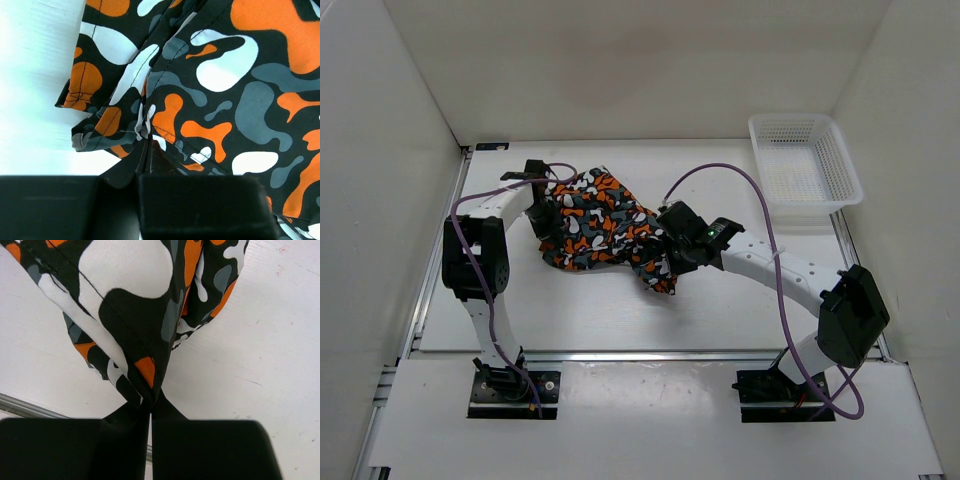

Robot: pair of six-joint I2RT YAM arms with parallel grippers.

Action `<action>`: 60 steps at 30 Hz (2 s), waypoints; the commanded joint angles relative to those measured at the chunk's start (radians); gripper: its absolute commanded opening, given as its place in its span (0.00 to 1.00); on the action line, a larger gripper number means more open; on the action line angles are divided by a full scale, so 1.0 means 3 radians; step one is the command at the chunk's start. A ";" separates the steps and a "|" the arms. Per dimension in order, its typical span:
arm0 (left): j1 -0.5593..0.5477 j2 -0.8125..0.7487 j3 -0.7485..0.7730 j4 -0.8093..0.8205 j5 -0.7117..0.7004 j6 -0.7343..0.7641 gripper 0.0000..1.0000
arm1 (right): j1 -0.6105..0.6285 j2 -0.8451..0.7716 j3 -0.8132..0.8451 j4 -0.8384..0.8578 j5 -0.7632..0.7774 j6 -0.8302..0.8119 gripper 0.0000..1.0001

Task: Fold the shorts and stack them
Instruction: Flatten the shorts out

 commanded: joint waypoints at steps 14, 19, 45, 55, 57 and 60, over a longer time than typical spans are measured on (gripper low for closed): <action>-0.0033 -0.0033 0.0046 -0.0003 -0.0078 0.0016 0.44 | -0.0013 -0.0086 0.0009 -0.0029 0.0090 0.0012 0.00; -0.0094 0.0038 0.0046 0.0028 -0.0078 0.0016 0.38 | -0.0013 -0.0086 0.0009 -0.0029 0.0090 0.0012 0.00; 0.0207 -0.0023 0.2304 -0.0795 0.0315 0.0052 0.11 | -0.1193 0.0205 0.1556 -0.0300 0.0412 -0.0657 0.00; 0.0734 -0.0773 0.3044 -0.0499 0.1139 -0.0255 0.11 | -0.1236 0.0013 0.2694 -0.0458 0.0422 -0.0984 0.00; 0.0734 -0.1207 0.2452 -0.0458 0.1063 -0.0194 0.11 | -0.1092 -0.0213 0.2109 -0.0367 0.0493 -0.1026 0.00; 0.0734 -0.1923 0.1154 -0.0305 0.0940 -0.0214 0.11 | -0.0709 -0.0750 0.1032 -0.0259 0.0688 -0.0889 0.00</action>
